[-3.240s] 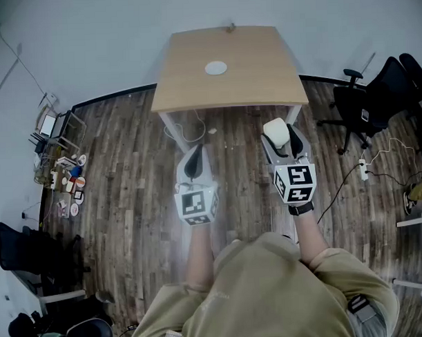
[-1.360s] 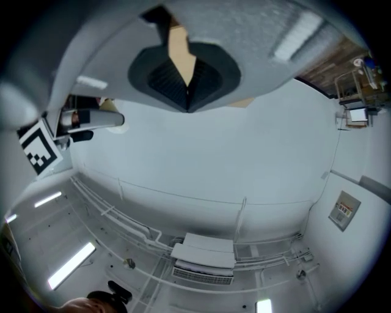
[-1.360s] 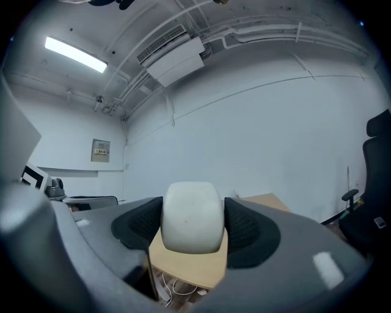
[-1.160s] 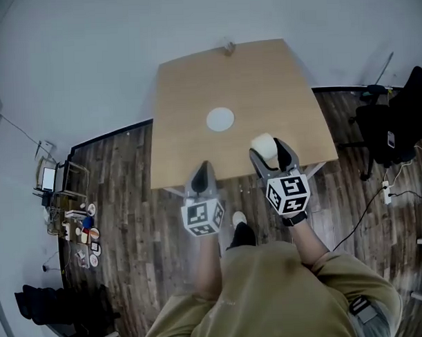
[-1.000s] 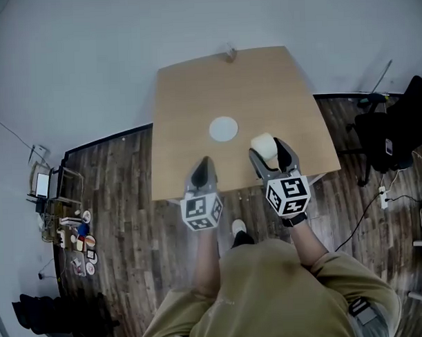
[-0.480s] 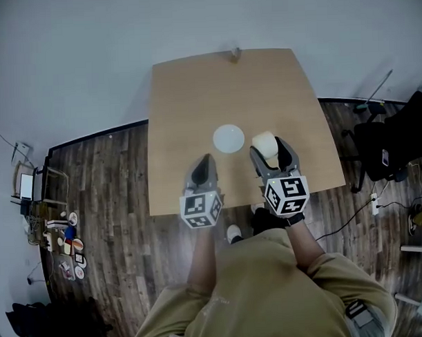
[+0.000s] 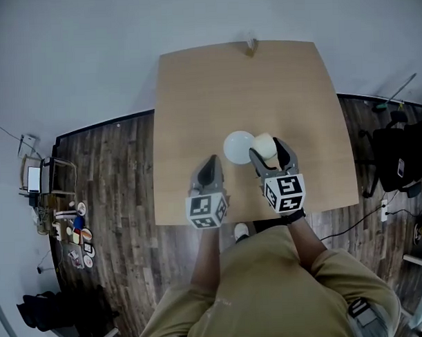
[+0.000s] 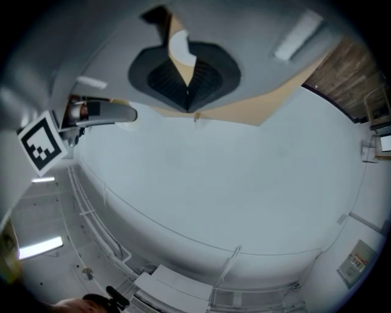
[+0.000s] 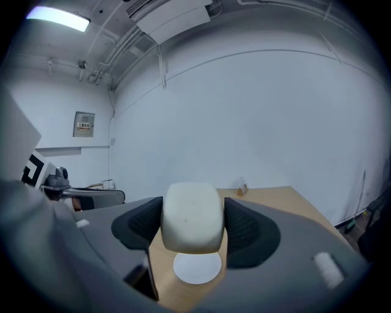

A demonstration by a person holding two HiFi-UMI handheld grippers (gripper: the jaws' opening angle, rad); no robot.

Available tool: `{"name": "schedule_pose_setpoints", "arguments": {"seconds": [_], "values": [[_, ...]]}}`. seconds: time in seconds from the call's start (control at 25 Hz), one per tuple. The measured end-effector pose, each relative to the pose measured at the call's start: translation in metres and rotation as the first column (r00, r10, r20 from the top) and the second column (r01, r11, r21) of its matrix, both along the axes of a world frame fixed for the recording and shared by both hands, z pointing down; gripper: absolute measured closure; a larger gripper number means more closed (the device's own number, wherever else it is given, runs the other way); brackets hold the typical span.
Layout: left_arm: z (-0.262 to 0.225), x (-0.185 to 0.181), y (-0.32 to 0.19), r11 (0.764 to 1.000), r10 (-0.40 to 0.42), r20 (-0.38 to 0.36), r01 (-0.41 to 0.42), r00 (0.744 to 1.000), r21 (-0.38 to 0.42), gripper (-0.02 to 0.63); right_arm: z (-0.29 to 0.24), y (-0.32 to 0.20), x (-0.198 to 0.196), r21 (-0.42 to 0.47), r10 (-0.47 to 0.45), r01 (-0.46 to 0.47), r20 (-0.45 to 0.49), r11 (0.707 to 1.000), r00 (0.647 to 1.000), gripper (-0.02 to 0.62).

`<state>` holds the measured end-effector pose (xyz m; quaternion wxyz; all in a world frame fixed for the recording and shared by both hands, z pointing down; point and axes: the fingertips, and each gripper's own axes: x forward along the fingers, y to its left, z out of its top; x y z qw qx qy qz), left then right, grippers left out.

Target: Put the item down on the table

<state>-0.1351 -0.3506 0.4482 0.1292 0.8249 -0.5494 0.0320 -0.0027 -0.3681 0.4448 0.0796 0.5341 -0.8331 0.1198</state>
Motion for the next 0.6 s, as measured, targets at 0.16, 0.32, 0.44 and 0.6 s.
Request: {"name": "schedule_pose_setpoints", "arguments": {"seconds": [0.16,0.32,0.44,0.6], "values": [[0.021,0.008,-0.029,0.999,-0.002,-0.002,0.002,1.000,-0.050,0.603,0.024,-0.033,-0.005,-0.054,-0.027,0.027,-0.003,0.998,1.000,0.278],[0.048,0.008,-0.053,0.994,-0.014,0.001,0.014,1.000,-0.106,0.603,0.052,-0.062,-0.012,-0.105,-0.048,0.047,-0.007,0.993,0.999,0.278],[0.068,0.014,-0.060,0.989,-0.013,0.004,0.013,1.000,-0.144,0.603,0.081,-0.074,-0.010,-0.154,-0.058,0.056,-0.012,0.986,0.998,0.278],[0.100,0.011,-0.069,0.978,-0.029,0.006,0.030,1.000,-0.205,0.603,0.119,-0.086,-0.017,-0.219,-0.082,0.076,-0.019,0.973,0.996,0.278]]}}
